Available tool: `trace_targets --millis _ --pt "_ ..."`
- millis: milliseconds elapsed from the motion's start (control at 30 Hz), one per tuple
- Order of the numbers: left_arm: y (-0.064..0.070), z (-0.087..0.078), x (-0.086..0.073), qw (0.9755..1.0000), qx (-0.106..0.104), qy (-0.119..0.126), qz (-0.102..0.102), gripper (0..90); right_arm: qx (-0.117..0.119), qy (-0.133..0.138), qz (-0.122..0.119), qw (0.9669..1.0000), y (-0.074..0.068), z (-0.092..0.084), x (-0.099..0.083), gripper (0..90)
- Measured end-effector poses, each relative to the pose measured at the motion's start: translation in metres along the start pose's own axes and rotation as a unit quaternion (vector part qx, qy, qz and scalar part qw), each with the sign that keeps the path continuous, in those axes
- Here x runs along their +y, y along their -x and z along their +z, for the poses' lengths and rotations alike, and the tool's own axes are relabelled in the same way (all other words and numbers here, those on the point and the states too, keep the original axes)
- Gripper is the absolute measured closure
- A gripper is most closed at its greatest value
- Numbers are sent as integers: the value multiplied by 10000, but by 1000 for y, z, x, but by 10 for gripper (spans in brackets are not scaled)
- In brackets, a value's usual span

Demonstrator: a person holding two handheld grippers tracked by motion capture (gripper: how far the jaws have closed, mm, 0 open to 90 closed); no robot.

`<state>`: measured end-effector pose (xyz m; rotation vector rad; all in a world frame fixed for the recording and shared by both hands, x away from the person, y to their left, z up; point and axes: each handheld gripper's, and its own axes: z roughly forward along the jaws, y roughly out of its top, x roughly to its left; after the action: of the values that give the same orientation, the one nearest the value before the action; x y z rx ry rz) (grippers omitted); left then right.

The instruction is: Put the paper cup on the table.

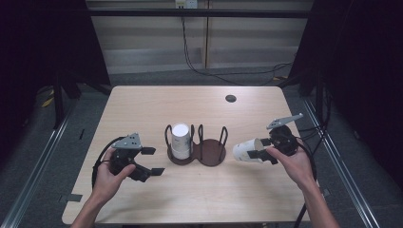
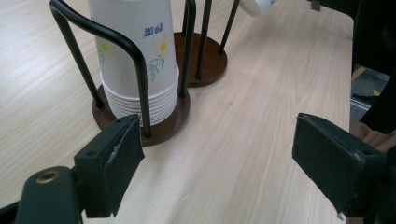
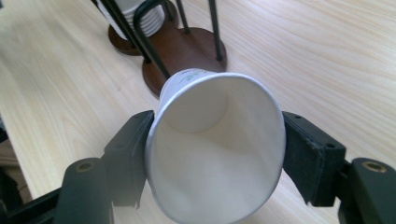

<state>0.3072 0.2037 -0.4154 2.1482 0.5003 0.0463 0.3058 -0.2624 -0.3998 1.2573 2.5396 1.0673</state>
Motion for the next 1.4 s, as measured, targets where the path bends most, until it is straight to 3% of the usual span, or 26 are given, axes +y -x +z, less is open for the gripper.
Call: trace_targets --millis 133,333,400,633,833,933,1067,1133,1267,1400 --pt "0 -2 1 9998 -23 205 2 164 -182 -130 48 9997 7 1 7 296" --pt "1 0 0 9999 39 62 72 164 -435 -463 -19 9980 10 8 19 292" --pt "1 2 0 10000 41 23 75 163 -586 -634 -40 9963 12 12 22 291" --pt "0 5 -1 9999 108 -32 65 165 -775 -1038 -33 9916 23 21 31 288" --pt "1 6 -2 9999 111 -62 87 165 -978 -1228 4 9876 29 25 42 278" --pt "1 6 -2 9998 125 -92 115 165 -958 -1337 35 9864 29 30 45 275" --pt "0 6 -3 9998 126 -93 106 165 -1120 -1602 -44 9807 30 39 49 269" --pt "0 6 -3 9999 100 -97 91 165 -1140 -1638 -81 9798 31 43 50 267" --pt "-1 6 -4 9999 102 -74 46 165 -1270 -1953 -146 9724 34 53 51 249" --pt "-2 7 -5 9999 76 -89 43 165 -1255 -1882 -80 9741 36 57 54 245"
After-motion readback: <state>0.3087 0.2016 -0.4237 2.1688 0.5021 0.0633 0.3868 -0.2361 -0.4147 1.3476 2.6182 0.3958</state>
